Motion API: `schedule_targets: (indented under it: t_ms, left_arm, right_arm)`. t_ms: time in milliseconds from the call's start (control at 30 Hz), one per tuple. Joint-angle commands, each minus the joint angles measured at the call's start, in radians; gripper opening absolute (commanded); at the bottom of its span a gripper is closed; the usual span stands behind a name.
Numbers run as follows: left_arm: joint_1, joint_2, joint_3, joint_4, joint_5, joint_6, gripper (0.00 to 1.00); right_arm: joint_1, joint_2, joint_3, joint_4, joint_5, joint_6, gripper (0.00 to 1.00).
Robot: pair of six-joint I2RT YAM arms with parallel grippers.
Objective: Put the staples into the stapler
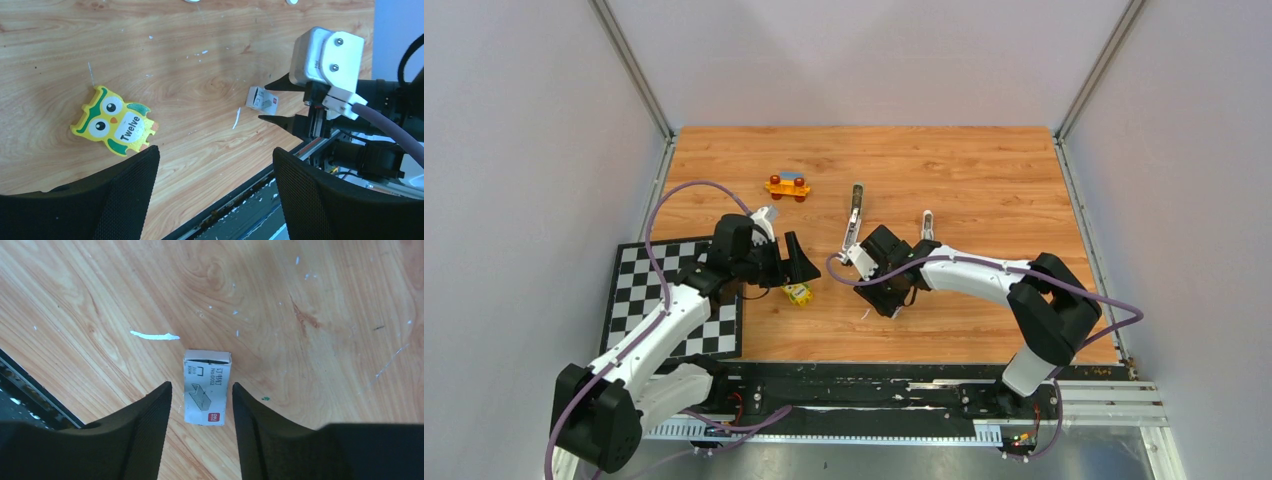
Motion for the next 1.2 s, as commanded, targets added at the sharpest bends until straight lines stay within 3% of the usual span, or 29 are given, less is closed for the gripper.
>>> schedule_targets:
  t_ms: [0, 100, 267, 400, 667, 733, 967, 1067, 1167]
  left_arm:
    - [0.006, 0.022, -0.012, 0.029, 0.012, 0.034, 0.85]
    - [0.003, 0.031, -0.012, 0.034, 0.000, 0.053, 0.82]
    - [-0.053, 0.076, -0.003, 0.083, -0.007, 0.043, 0.73]
    - [-0.133, 0.141, 0.019, 0.137, -0.014, 0.036, 0.66]
    - [-0.238, 0.310, 0.026, 0.362, -0.001, -0.020, 0.53]
    - [-0.239, 0.363, 0.017, 0.445, 0.046, -0.057, 0.50]
    - [-0.241, 0.481, 0.005, 0.603, 0.135, -0.179, 0.38]
    - [-0.241, 0.530, 0.022, 0.594, 0.121, -0.183, 0.36]
    - [-0.241, 0.590, 0.012, 0.693, 0.167, -0.234, 0.38]
  right_arm:
    - [0.015, -0.037, 0.016, -0.005, 0.004, -0.039, 0.56]
    - [-0.005, -0.078, 0.010, 0.007, 0.041, 0.081, 0.64]
    - [-0.100, -0.185, -0.070, 0.055, 0.044, 0.489, 0.48]
    - [-0.178, -0.306, -0.245, 0.187, -0.070, 0.732, 0.52]
    - [-0.196, -0.467, -0.411, 0.296, -0.049, 0.943, 0.58]
    - [-0.198, -0.482, -0.435, 0.341, -0.060, 0.932, 0.58]
    - [-0.183, -0.479, -0.355, 0.272, -0.023, 0.517, 0.67]
    - [-0.170, -0.438, -0.323, 0.258, 0.012, 0.409, 0.65]
    - [-0.160, -0.383, -0.303, 0.277, -0.031, 0.355, 0.64]
